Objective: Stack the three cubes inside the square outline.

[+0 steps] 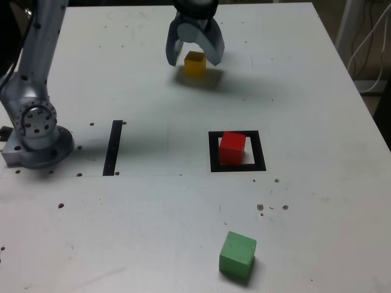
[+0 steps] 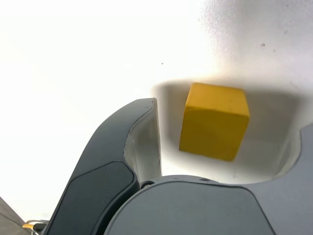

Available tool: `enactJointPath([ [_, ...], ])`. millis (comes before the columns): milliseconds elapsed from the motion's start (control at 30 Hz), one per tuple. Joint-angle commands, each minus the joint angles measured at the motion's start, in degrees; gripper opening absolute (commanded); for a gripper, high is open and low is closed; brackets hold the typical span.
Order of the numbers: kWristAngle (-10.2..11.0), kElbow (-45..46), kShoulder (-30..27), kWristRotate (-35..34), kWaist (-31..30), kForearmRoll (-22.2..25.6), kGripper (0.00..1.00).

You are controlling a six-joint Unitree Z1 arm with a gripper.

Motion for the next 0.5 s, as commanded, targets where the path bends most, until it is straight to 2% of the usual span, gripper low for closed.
enactJointPath([
  [0, 0.0, -0.1, 0.5, 0.1, 0.2, -0.2, 0.92],
  [233, -0.3, -0.1, 0.4, 0.1, 0.3, -0.9, 0.82],
  [467, -1.6, 0.6, 1.4, 0.4, 0.4, -2.0, 0.8],
])
